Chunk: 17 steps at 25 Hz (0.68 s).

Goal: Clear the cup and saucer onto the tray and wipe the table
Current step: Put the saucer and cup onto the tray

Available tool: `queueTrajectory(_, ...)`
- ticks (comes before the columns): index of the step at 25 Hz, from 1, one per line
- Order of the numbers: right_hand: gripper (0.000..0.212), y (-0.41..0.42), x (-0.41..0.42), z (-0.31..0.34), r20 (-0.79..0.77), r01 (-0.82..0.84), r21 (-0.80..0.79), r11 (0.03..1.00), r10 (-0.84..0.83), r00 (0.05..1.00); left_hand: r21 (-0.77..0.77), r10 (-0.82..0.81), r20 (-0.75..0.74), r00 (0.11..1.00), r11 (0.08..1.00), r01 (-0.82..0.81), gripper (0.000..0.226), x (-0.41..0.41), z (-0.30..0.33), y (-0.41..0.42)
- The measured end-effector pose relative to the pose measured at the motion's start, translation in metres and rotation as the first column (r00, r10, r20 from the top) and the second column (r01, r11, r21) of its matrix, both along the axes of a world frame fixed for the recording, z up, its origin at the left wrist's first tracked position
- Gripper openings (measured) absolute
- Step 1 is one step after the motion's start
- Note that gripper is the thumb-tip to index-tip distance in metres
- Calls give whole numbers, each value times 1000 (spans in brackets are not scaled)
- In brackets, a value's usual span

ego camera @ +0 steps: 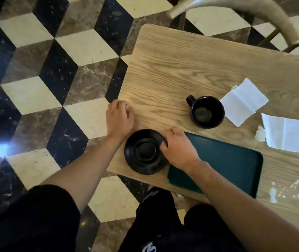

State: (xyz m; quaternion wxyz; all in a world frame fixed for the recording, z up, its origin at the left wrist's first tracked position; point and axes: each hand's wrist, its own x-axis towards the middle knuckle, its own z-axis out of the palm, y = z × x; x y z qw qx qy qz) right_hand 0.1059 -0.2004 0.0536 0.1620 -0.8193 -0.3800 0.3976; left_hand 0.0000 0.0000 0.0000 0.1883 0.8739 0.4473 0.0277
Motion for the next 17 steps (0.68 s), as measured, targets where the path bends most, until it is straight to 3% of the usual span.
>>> queueTrajectory(2,28,16,-4,-14,121,-29,-44,999,34,992,67,-352,28,935,934,350,40,38,-13,8)
queueTrajectory(4,28,23,-7,-19,164,-19,-95,995,35,986,76,-636,42,770,771,633,49,86,-24,8)
queueTrajectory(6,26,26,-9,-22,145,-3,-120,993,20,989,106,-775,2,632,629,770,57,118,-34,-4)
queueTrajectory(8,22,29,-6,-24,103,-1,-134,991,15,995,141,-807,-85,584,571,809,61,137,-45,-15)
queueTrajectory(10,18,30,-3,-26,55,3,-139,990,5,998,144,-775,-121,620,605,783,61,147,-53,-24)
queueTrajectory(13,11,28,4,-29,-11,30,-141,990,-32,999,178,-754,-74,652,634,753,59,144,-59,-28)
queueTrajectory(17,18,18,1,-22,-65,45,-149,988,-55,996,218,-750,-27,660,640,737,55,145,-55,-24)
